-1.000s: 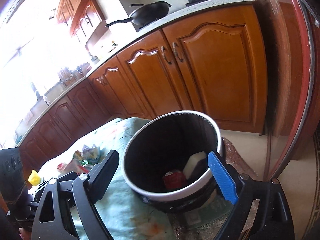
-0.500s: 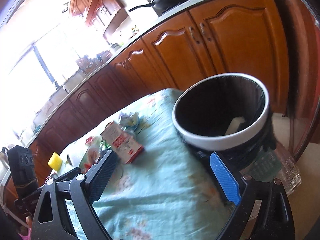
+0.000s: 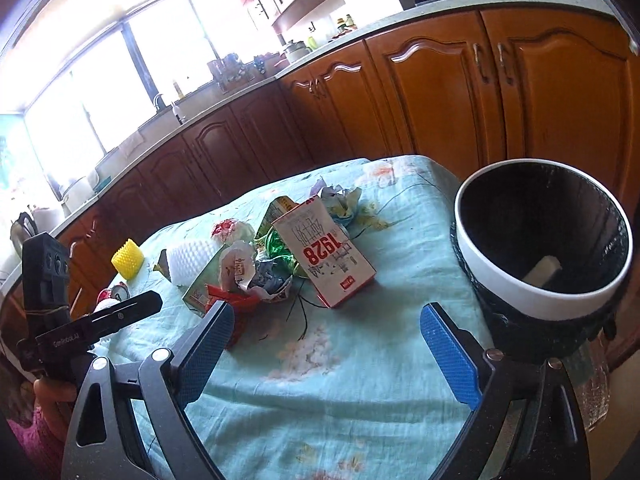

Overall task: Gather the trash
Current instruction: 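Return both tools to the table toward the milk cartons, then grasp the white red-printed carton with the right tool while the left tool grasps the green carton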

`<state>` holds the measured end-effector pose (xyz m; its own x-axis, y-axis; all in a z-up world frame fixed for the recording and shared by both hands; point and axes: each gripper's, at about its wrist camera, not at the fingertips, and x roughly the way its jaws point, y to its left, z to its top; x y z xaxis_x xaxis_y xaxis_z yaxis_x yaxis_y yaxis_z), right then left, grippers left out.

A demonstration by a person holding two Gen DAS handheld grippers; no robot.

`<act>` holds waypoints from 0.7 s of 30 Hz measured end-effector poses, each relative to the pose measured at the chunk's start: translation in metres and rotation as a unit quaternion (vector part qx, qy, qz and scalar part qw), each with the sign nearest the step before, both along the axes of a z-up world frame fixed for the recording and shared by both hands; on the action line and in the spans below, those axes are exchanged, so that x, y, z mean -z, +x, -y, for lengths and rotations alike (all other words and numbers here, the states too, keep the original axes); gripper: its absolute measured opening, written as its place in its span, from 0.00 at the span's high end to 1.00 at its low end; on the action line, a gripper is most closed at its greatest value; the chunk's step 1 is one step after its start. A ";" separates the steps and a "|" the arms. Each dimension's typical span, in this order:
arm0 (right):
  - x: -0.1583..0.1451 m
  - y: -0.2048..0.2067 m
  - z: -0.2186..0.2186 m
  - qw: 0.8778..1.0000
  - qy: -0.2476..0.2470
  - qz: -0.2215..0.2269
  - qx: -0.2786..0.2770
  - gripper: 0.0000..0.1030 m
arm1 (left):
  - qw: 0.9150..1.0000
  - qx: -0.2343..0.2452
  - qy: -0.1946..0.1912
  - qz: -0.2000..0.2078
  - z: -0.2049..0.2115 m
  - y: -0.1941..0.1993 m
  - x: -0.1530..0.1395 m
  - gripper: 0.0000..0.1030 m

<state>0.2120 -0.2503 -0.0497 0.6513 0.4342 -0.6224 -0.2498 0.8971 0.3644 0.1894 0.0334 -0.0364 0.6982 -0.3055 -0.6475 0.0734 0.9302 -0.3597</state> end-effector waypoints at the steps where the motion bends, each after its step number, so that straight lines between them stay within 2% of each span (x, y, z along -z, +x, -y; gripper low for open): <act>1: 0.000 0.003 -0.003 1.000 -0.004 0.002 -0.006 0.07 | 1.000 -0.002 0.000 -0.006 -0.002 0.002 0.002 0.16; 7: 0.006 0.025 -0.016 0.999 -0.029 -0.002 -0.042 0.07 | 0.999 0.004 -0.005 -0.032 -0.007 0.023 0.006 0.16; 14: 0.013 0.057 -0.028 0.994 -0.059 -0.003 -0.093 0.07 | 0.998 0.021 -0.030 -0.055 -0.021 0.057 0.012 0.17; 18: 0.019 0.071 -0.038 0.990 -0.078 0.000 -0.116 0.08 | 0.997 0.024 -0.006 -0.070 -0.018 0.073 0.021 0.18; 21: 0.028 0.080 -0.044 0.989 -0.084 -0.009 -0.125 0.09 | 0.996 0.027 0.005 -0.084 -0.011 0.078 0.029 0.28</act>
